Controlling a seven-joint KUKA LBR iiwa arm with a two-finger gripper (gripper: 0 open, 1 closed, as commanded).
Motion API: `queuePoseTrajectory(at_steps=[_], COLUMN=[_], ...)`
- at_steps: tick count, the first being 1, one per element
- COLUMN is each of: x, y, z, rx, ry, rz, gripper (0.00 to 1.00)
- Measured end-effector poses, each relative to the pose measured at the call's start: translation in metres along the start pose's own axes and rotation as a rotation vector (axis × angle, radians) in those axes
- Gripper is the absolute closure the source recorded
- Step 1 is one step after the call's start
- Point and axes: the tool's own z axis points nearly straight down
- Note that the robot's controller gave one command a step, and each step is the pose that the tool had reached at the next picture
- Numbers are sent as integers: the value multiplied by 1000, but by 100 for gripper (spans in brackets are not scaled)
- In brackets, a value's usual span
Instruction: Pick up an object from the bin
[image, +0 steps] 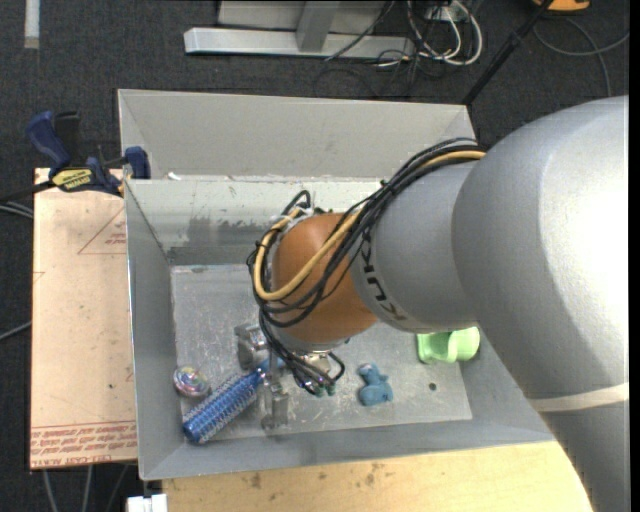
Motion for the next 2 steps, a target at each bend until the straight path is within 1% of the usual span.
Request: queuePoseTrajectory(at_steps=[1, 2], x=[2, 15], y=[-3, -1], z=[1, -145], rx=[2, 3], ry=[7, 1], rz=[5, -5], gripper=[100, 100])
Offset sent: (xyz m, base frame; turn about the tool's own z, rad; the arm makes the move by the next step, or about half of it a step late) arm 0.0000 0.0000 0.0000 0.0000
